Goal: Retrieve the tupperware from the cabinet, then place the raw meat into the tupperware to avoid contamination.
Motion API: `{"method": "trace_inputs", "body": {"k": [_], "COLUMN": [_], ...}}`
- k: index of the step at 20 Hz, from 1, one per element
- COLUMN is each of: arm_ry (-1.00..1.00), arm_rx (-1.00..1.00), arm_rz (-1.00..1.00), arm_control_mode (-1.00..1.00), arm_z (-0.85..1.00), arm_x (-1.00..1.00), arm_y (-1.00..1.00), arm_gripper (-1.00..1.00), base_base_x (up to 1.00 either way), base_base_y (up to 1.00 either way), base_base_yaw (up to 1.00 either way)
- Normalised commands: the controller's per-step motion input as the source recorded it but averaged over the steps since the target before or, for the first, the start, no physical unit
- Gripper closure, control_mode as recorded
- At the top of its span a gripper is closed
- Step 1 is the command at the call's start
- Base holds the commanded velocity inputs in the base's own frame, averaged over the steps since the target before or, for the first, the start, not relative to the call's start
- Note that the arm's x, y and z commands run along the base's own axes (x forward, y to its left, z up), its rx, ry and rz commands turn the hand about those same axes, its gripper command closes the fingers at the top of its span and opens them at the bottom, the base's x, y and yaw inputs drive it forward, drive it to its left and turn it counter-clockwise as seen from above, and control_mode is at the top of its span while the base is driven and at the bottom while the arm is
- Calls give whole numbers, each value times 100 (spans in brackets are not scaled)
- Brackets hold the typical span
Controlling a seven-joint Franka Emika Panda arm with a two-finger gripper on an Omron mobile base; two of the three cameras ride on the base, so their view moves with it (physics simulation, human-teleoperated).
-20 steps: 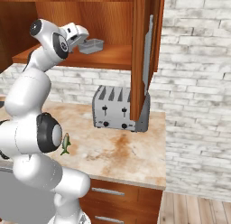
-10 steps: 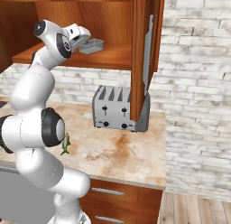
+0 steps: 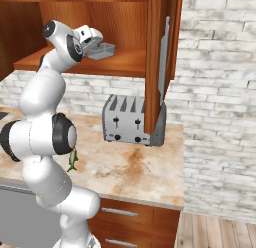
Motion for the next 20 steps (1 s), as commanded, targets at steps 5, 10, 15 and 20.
{"method": "trace_inputs", "body": {"k": [5,10,15,20], "arm_ry": [3,6,4,2], "arm_rx": [0,0,0,0], "arm_rz": [0,0,0,0], "arm_control_mode": [-100,-100,-100,-100], "arm_z": [-17,-33,-38,-43], "arm_x": [12,0,-1,-14], "arm_y": [0,0,0,0], "arm_gripper": [-100,-100,-100,-100], "base_base_x": [0,0,0,0], "base_base_y": [0,0,0,0], "base_base_yaw": [0,0,0,0]}}
